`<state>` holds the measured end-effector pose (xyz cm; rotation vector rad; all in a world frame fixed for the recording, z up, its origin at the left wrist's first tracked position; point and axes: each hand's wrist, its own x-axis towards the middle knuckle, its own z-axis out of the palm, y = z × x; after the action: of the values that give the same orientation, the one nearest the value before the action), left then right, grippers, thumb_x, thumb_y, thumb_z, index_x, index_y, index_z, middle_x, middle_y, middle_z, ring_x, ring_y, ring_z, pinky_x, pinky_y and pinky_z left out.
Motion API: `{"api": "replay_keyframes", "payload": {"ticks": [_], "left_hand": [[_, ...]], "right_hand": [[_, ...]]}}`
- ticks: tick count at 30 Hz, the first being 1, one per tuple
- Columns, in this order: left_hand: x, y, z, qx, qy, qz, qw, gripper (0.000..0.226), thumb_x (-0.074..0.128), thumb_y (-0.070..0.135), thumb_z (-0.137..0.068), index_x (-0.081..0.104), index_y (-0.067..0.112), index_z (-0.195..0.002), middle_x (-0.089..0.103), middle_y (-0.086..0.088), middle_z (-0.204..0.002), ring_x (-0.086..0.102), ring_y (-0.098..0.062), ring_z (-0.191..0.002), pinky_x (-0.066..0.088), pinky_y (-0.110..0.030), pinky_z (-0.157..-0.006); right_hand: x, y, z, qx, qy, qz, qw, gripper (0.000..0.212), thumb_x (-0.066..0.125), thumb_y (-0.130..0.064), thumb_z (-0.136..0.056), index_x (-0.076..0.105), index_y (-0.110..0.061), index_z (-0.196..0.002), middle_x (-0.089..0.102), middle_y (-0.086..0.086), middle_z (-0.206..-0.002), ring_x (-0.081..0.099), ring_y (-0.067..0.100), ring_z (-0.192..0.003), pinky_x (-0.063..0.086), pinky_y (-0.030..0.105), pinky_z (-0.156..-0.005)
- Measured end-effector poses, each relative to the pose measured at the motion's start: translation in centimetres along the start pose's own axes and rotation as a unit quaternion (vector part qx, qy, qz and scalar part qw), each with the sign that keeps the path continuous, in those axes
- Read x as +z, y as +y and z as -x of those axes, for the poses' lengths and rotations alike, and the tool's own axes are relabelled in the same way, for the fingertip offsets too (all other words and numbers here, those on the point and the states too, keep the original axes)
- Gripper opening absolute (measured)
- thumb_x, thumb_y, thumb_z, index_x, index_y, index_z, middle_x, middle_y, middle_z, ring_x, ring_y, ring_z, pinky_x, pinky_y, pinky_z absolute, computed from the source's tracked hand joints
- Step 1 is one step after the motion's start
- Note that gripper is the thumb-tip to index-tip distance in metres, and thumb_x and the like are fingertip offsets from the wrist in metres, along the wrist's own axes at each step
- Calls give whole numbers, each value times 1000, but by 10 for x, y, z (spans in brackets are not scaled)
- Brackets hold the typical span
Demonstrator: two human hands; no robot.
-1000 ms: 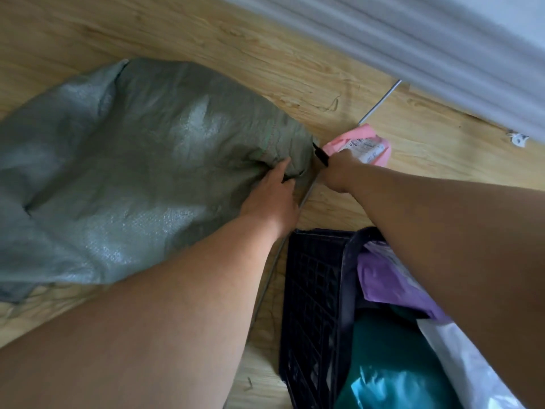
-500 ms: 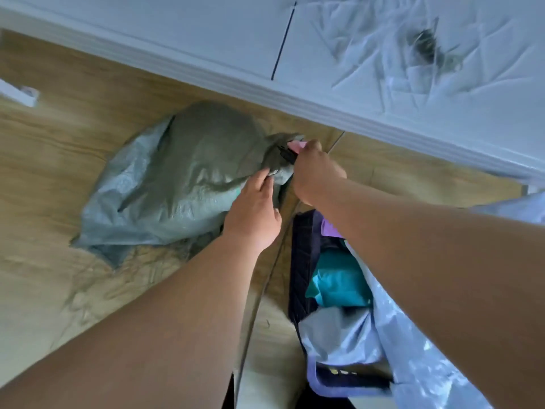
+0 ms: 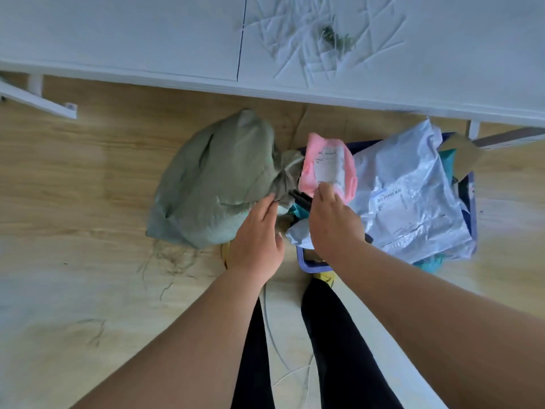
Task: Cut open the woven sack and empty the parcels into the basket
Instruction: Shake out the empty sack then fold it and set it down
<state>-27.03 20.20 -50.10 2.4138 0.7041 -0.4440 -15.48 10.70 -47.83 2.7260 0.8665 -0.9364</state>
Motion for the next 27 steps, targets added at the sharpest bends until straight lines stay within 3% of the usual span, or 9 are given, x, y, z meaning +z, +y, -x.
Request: {"api": "replay_keyframes", "payload": {"ticks": [7, 10, 12, 14, 17, 20, 23, 25, 27], "left_hand": [[-4, 40, 6, 62, -94, -53, 992, 59, 51, 19, -92, 34, 15, -148, 23, 11, -155, 31, -12, -139, 32, -28, -109], [0, 50, -5, 74, -98, -89, 988, 58, 51, 19, -93, 33, 12, -148, 26, 7, -154, 29, -13, -140, 27, -28, -112], [5, 57, -10, 74, -105, -104, 986, 58, 51, 20, -93, 34, 11, -147, 27, 7, -154, 30, -14, -139, 28, -28, -110], [10, 64, -12, 75, -112, -112, 985, 58, 52, 21, -92, 35, 11, -146, 28, 7, -153, 31, -14, -138, 29, -28, -109], [16, 72, -13, 77, -123, -119, 982, 59, 53, 21, -92, 33, 11, -147, 29, 6, -153, 30, -14, -139, 29, -28, -110], [15, 73, -14, 68, -128, -120, 982, 59, 52, 21, -93, 32, 11, -147, 27, 7, -153, 29, -14, -139, 28, -29, -111], [6, 69, -15, 60, -126, -133, 981, 57, 52, 22, -93, 33, 12, -146, 26, 9, -153, 31, -14, -138, 31, -30, -108], [-2, 67, -16, 45, -120, -136, 982, 57, 53, 23, -93, 34, 14, -146, 26, 11, -152, 35, -14, -135, 34, -30, -104], [-10, 67, -16, 22, -110, -127, 986, 56, 53, 22, -93, 35, 14, -145, 27, 11, -151, 38, -15, -133, 36, -30, -102]], "right_hand": [[-3, 77, 43, 107, -138, 24, 984, 49, 49, -2, -89, 34, 0, -136, 35, 11, -133, 53, 29, -117, 46, 38, -81], [6, 110, 47, 129, -201, 64, 969, 47, 50, -4, -90, 40, -4, -136, 34, 9, -135, 53, 26, -117, 42, 35, -77], [13, 122, 46, 156, -203, 53, 965, 45, 51, -5, -89, 42, -5, -133, 38, 7, -133, 52, 25, -115, 40, 35, -75], [18, 125, 41, 159, -151, 16, 976, 45, 54, -3, -85, 44, -4, -129, 38, 6, -129, 52, 25, -112, 40, 36, -69], [26, 122, 27, 89, -147, -48, 984, 46, 53, 2, -82, 46, -7, -127, 13, 0, -152, 46, 27, -119, 41, 41, -73], [28, 123, 15, 64, -204, -88, 973, 54, 44, 2, -85, 40, -10, -137, -7, -7, -160, 33, 28, -133, 40, 48, -99], [24, 126, 10, 81, -187, -109, 973, 51, 43, 2, -84, 41, -8, -135, 14, 2, -156, 35, 31, -131, 39, 48, -100], [20, 124, 12, 90, -161, -135, 973, 46, 45, 0, -84, 43, -6, -129, 34, 9, -141, 43, 32, -122, 42, 47, -94], [14, 117, 17, 84, -152, -176, 969, 42, 45, 0, -84, 45, -6, -126, 42, 12, -130, 47, 33, -117, 45, 48, -93]]}}
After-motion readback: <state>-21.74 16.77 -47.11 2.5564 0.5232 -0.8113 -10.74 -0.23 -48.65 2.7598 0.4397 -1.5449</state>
